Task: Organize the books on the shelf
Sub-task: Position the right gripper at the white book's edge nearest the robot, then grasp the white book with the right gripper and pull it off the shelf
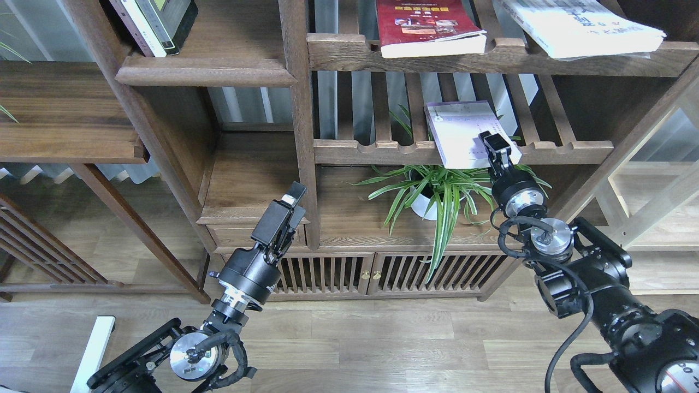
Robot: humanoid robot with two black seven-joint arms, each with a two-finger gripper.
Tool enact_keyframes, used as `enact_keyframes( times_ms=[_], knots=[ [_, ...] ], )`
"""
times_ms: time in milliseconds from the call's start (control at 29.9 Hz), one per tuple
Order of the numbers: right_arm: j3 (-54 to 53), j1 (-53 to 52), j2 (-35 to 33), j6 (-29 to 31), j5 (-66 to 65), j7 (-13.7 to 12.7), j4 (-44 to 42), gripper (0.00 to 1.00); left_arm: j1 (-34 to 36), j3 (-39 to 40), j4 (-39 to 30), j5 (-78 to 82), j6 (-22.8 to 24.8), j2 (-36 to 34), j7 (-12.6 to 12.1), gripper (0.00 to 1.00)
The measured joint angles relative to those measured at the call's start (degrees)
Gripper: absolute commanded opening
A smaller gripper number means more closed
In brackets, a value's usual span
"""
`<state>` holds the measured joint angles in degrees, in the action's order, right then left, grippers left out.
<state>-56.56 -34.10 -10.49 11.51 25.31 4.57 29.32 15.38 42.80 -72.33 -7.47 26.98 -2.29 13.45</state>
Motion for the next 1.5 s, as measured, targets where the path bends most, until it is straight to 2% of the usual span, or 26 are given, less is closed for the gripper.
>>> enact_keyframes(
  times_ms=[602,1003,1304,1505],
  knots=[
    [0.1,-1.3,1.0,0.0,-0.1,-0.1,-1.5,0.59,-0.2,0.0,0.4,0.0,0.2,0.1,0.1,0.99],
    [0.0,-1.9,0.9,0.0,0.0,-0.1,-1.6,0.51,-0.2,0.0,0.4,0.0,0.8,0.0,0.1,0.99],
    [-0.1,-1.8,1.7,0.9,0.1,0.0,-2.3,0.35,-0.2,-0.1,0.4,0.0,1.0,0.1,0.0,0.99],
    [-0.4,-1.4,1.9,3.9,0.1,0.1,-2.3,0.12,-0.2,-0.1,0.4,0.1,1.0,0.1,-0.1,0.99]
  ],
)
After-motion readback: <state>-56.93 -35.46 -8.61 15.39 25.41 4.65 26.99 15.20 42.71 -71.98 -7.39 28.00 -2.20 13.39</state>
